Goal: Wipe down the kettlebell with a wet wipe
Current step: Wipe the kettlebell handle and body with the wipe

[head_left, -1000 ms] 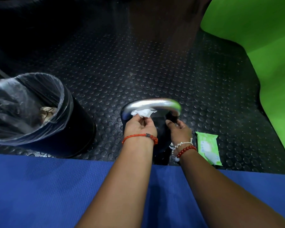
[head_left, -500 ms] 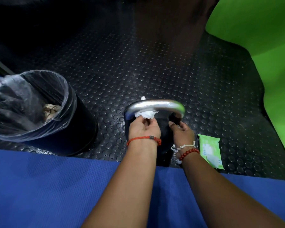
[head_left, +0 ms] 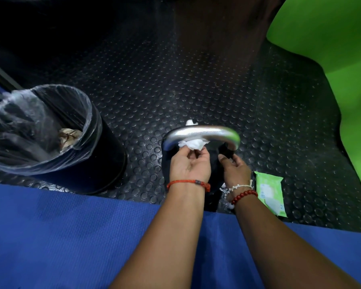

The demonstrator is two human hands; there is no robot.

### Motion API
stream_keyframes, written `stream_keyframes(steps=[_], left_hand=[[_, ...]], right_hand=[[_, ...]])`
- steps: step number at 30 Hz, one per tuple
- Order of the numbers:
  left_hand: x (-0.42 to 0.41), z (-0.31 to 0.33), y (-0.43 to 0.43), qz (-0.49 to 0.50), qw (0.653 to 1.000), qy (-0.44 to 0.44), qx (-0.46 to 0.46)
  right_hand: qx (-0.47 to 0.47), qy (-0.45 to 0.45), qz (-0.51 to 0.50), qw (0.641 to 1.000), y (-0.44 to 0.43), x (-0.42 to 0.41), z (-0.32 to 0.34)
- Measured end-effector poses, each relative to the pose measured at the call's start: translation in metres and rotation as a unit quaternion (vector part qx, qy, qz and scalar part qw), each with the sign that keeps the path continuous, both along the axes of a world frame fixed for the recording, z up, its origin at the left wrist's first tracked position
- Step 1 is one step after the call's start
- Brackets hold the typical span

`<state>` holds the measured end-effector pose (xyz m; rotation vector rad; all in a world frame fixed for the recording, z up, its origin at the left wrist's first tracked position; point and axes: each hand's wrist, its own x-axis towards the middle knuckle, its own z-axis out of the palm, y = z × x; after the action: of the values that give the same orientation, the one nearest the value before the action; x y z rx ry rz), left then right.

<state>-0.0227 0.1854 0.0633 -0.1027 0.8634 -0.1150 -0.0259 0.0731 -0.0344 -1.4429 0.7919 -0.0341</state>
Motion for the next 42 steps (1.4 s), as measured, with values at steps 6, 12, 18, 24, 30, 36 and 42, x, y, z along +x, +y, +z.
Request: stream_keyframes(steps=[6, 12, 18, 24, 30, 36, 42], left_hand=[[-0.005, -0.004, 0.001, -0.013, 1.0, -0.014, 0.01], [0.002, -0.009, 0.003, -0.012, 1.0, -0.013, 0.019], [0.007, -0.005, 0.005, 0.001, 1.0, 0.0, -0.001], [-0.003, -0.005, 0.005, -0.013, 1.0, -0.011, 0.01], [-0.006, -0.004, 0.002, -0.009, 1.0, -0.011, -0.002], [0.004, -0.003, 0.004, 0.002, 1.0, 0.004, 0.004], [0.003, -0.003, 0.003, -0.014, 1.0, -0.002, 0.024]], right_hand=[[0.007, -0.004, -0.002, 1.0, 0.0, -0.001, 0.003], [0.003, -0.008, -0.005, 1.0, 0.001, -0.002, 0.002], [-0.005, 0.0, -0.005, 1.0, 0.002, -0.002, 0.005], [-0.002, 0.007, -0.001, 1.0, 0.001, -0.002, 0.005], [0.008, 0.004, -0.002, 1.0, 0.001, -0.004, 0.005], [0.014, 0.003, -0.007, 1.0, 0.002, -0.004, 0.007], [0.007, 0.007, -0.01, 1.0, 0.002, -0.003, 0.007]])
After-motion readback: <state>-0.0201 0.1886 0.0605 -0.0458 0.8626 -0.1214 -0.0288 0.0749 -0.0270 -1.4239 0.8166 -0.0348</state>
